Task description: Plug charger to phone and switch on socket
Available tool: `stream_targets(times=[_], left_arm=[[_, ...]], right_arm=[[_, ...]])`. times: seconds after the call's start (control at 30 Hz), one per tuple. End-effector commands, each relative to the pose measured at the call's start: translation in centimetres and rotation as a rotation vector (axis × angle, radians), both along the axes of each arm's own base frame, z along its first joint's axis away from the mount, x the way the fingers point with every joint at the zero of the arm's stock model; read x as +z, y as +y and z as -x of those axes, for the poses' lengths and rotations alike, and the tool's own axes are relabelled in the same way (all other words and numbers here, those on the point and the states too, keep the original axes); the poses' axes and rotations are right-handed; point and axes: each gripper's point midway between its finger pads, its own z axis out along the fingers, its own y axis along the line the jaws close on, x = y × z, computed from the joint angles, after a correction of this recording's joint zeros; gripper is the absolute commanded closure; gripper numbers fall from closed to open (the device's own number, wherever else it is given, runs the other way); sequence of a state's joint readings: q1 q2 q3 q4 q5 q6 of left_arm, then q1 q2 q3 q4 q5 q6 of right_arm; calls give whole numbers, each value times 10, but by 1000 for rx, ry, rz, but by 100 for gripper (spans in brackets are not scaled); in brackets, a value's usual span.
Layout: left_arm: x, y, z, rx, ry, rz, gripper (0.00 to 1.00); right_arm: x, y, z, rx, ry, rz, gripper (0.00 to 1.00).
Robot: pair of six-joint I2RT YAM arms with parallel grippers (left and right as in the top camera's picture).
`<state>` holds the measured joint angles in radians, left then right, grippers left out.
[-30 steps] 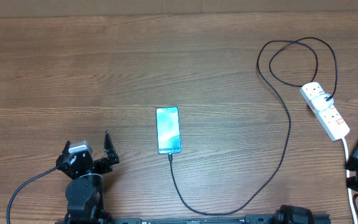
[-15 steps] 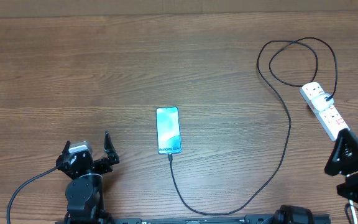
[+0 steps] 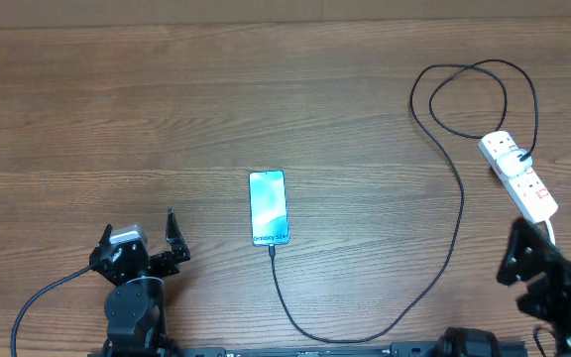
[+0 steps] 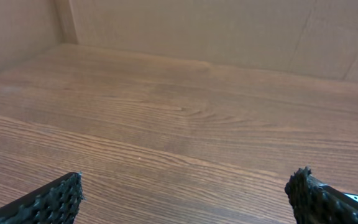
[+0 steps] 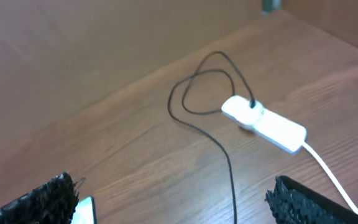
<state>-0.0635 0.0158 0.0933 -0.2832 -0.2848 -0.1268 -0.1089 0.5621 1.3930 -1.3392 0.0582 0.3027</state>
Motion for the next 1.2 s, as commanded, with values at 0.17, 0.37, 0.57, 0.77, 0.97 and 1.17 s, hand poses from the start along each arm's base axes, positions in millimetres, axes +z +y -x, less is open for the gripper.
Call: stream_targets(times=[0.17,0.37,0.57,0.77,0.97,1.17], left_arm=[[0,3,0,14,1,-17,1],[0,3,0,14,1,-17,1],[0,3,0,14,1,-17,0],[0,3,0,14,1,-17,0],[0,3,0,14,1,-17,0],[0,3,0,14,1,-17,0]], right_arm=[[-31,16,-45,129,-239,41,0],[-53,37,-73,251,-444,34,0],[-67,50,-85,333,-618,51,0],[-87,51,-89,339,-677,64,0],[-116,51,-93,339,-655,59,0],[-145,50,-101,338,-604,48,0]])
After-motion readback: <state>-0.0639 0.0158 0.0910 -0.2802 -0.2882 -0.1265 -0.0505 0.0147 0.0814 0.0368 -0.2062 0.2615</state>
